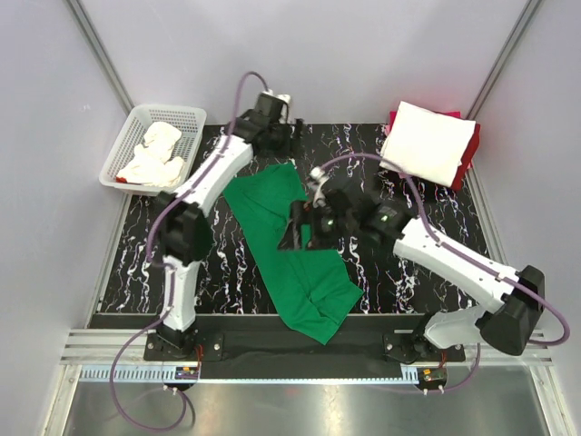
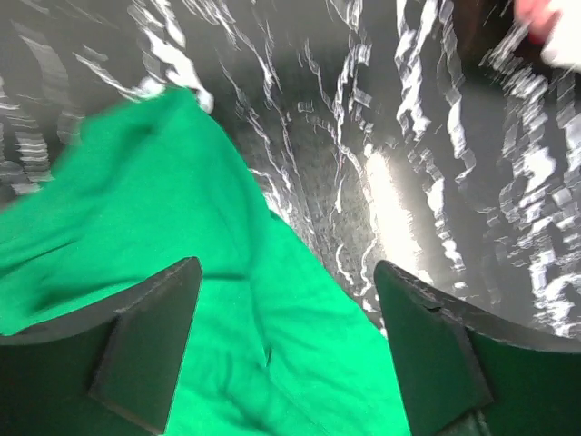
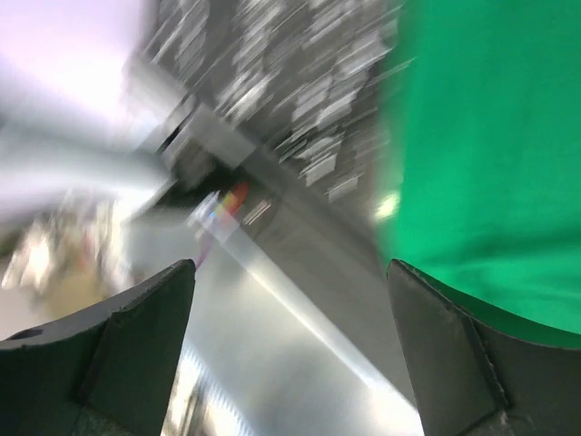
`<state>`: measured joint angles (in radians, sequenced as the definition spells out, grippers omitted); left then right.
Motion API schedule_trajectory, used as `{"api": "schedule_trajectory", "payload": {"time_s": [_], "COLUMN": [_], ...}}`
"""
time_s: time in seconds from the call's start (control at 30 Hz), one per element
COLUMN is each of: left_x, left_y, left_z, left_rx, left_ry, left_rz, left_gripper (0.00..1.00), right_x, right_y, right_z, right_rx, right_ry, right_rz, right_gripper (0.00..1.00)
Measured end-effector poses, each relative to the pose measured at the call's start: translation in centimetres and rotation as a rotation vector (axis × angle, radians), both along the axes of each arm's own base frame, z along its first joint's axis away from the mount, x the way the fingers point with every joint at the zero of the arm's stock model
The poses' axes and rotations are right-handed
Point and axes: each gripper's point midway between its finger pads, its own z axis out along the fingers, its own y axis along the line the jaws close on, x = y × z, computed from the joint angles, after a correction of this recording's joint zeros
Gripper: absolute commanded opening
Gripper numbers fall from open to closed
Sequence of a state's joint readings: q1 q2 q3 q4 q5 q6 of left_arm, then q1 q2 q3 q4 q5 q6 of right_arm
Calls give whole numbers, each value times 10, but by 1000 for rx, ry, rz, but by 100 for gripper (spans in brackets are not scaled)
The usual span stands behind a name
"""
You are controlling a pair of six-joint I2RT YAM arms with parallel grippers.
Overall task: Fold and stack the t-shirts
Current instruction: Fold the tshirt
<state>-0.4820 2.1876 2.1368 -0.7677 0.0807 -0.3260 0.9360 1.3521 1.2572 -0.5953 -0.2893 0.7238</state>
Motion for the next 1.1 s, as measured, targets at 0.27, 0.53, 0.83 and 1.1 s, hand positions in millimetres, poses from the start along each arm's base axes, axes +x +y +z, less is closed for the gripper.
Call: {"api": "schedule_trajectory", "payload": {"time_s": [0.27, 0.53, 0.83, 1.1], "left_x": [-38, -101, -56, 51], "left_y": [115, 110, 85, 75], "left_z": [2, -143, -147, -140], "left_rx": [19, 165, 176, 76], "left_ry": [55, 412, 406, 293], "left_rz": [288, 291, 306, 342], "left_gripper": [73, 70, 69, 77], "right_x": [94, 83, 37, 28], "right_y": [-80, -92, -120, -128], "right_z": [-68, -118, -140, -118], "right_rx": [-314, -414, -355, -286], "right_ry": [-20, 40, 87, 28], "right_rz": [-278, -254, -282, -303], "right_gripper": [91, 91, 92, 94]}}
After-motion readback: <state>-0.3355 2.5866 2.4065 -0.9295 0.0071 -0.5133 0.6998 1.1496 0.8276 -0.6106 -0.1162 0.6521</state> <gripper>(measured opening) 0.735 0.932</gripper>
